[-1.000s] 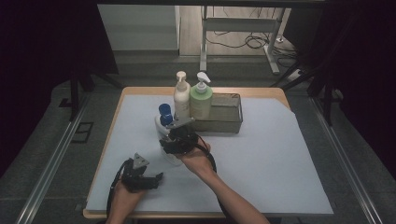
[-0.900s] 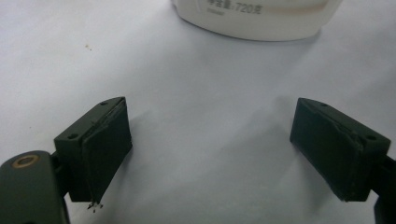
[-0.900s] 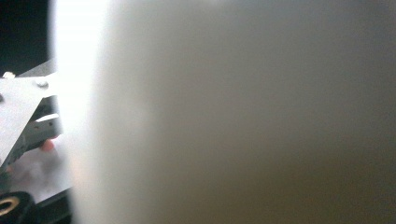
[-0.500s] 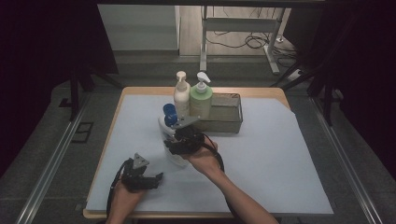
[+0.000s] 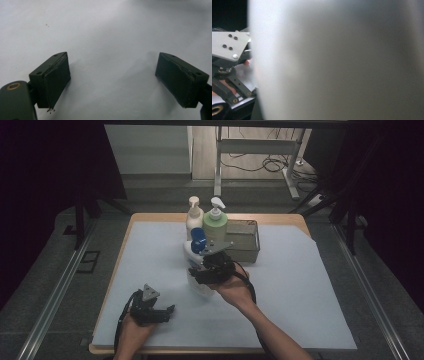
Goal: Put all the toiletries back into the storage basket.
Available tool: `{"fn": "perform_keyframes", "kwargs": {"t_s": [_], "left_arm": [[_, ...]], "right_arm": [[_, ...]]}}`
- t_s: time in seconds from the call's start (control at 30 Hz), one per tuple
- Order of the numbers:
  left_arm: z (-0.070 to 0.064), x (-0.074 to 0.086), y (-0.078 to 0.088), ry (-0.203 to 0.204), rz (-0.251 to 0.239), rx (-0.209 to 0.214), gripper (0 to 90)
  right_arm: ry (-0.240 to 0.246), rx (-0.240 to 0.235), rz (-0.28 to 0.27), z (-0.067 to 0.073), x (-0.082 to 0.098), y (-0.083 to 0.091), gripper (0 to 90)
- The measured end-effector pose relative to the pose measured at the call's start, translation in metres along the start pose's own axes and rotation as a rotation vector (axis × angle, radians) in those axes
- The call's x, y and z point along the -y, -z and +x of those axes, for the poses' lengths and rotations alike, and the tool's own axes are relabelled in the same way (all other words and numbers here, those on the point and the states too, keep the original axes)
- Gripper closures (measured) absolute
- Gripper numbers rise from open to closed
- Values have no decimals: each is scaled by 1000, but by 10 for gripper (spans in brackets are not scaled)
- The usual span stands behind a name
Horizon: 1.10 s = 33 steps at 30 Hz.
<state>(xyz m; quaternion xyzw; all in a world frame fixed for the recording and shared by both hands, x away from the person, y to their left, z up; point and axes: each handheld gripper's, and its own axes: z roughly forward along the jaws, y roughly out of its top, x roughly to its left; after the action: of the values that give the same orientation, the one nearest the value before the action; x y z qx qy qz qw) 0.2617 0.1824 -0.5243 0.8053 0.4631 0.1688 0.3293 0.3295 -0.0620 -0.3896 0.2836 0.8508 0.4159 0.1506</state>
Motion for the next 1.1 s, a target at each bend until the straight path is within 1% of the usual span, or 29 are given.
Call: {"fn": "perform_keyframes", "kwargs": {"t_s": [0.13, 0.73, 0.87, 1.1], "left_arm": [[0, 0, 0, -2, 0, 1, 121], [0, 0, 0, -2, 0, 2, 121], [0, 0, 0, -2, 0, 1, 121], [0, 0, 0, -1, 0, 2, 121]], "right_arm": [[-4, 14, 0, -7, 3, 10, 402], [-76, 74, -6, -46, 22, 53, 402], [-90, 94, -6, -54, 25, 63, 403], [-108, 143, -7, -69, 29, 79, 403]]}}
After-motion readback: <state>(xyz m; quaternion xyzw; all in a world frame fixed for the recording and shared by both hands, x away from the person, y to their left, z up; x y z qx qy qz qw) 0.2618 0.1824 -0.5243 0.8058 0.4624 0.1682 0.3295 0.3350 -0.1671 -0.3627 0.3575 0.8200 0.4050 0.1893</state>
